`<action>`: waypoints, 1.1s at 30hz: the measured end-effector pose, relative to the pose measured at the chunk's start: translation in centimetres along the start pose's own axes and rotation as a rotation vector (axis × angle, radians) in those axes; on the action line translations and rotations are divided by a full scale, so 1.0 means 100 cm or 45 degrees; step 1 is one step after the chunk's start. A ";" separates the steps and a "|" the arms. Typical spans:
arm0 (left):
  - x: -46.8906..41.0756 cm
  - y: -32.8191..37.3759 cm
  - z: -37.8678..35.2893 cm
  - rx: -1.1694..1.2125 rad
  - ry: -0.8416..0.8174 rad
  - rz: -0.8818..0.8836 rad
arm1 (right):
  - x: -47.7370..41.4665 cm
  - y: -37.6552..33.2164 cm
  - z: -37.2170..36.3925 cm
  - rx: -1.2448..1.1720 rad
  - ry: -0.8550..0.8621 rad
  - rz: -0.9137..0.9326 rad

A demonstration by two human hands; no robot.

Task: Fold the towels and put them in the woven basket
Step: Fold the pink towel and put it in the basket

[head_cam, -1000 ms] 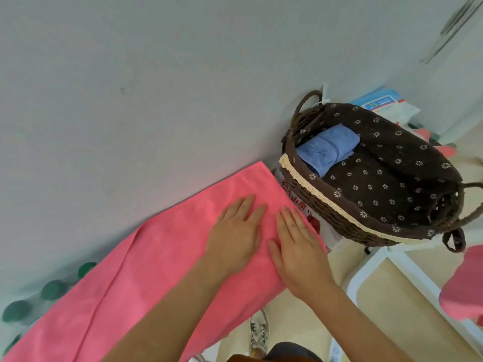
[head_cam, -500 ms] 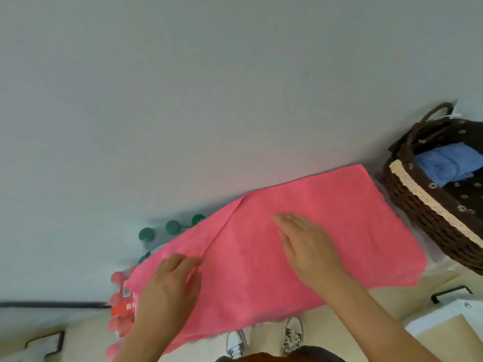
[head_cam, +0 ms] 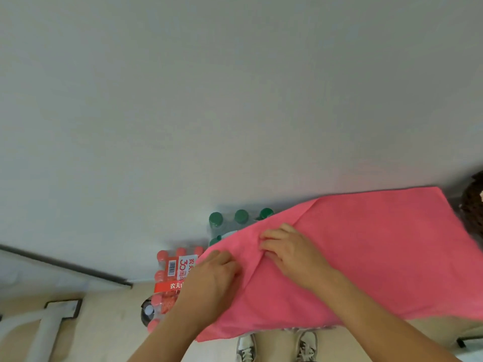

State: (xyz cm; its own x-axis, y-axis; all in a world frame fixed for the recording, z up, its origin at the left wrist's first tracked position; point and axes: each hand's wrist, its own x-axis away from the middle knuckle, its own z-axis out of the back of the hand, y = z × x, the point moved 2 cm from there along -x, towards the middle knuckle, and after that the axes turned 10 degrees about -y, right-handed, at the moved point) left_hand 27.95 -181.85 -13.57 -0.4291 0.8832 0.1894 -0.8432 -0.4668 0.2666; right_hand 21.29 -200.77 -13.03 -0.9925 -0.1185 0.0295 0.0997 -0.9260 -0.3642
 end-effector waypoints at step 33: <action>0.087 -0.042 -0.008 1.375 -0.262 0.491 | -0.042 -0.098 -0.016 -0.049 0.142 -0.286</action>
State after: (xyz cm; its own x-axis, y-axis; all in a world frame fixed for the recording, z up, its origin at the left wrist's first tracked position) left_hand 27.47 -172.13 -13.83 -0.4529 0.6963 0.5568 0.0888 -0.5861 0.8053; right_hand 24.36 -190.63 -11.05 -0.9913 0.1309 0.0116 -0.1248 -0.9102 -0.3950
